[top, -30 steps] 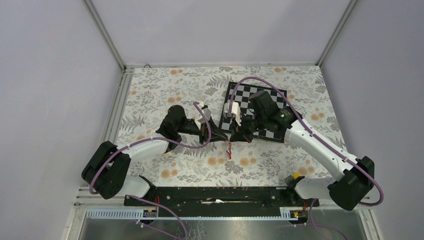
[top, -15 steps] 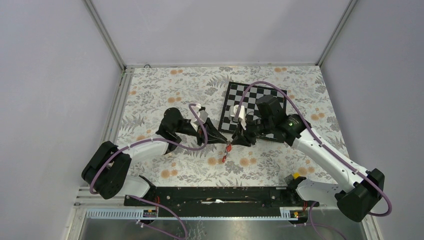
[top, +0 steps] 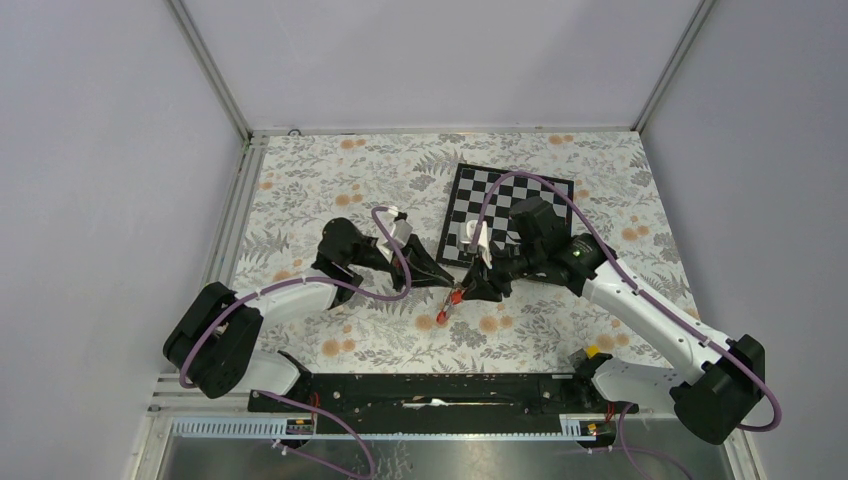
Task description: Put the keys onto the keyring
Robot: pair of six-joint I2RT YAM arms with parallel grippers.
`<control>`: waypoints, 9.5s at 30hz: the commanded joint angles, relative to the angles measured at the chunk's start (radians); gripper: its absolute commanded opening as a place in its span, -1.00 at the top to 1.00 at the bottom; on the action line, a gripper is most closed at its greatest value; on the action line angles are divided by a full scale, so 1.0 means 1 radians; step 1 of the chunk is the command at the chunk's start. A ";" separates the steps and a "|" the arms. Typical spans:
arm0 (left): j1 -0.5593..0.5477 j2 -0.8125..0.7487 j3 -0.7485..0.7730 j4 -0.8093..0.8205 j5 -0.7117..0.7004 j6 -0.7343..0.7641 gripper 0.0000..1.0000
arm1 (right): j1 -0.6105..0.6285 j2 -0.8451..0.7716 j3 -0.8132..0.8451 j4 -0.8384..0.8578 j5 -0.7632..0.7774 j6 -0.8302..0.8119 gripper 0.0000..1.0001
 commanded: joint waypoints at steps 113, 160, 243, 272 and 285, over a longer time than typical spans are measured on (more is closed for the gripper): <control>0.022 -0.018 -0.017 -0.003 -0.060 0.073 1.00 | -0.018 -0.023 -0.050 0.099 -0.094 0.014 1.00; 0.027 -0.005 0.084 -0.451 -0.146 0.355 0.25 | -0.004 0.060 0.177 -0.134 0.224 -0.035 1.00; -0.022 0.031 0.349 -1.819 -0.424 1.216 1.00 | 0.059 -0.015 -0.069 0.036 0.318 -0.132 1.00; 0.060 0.450 0.501 -2.067 -0.676 1.130 1.00 | 0.127 0.146 -0.221 0.259 0.631 -0.007 1.00; 0.088 0.612 0.590 -2.129 -0.679 1.093 0.86 | 0.165 0.260 -0.179 0.273 0.761 0.008 1.00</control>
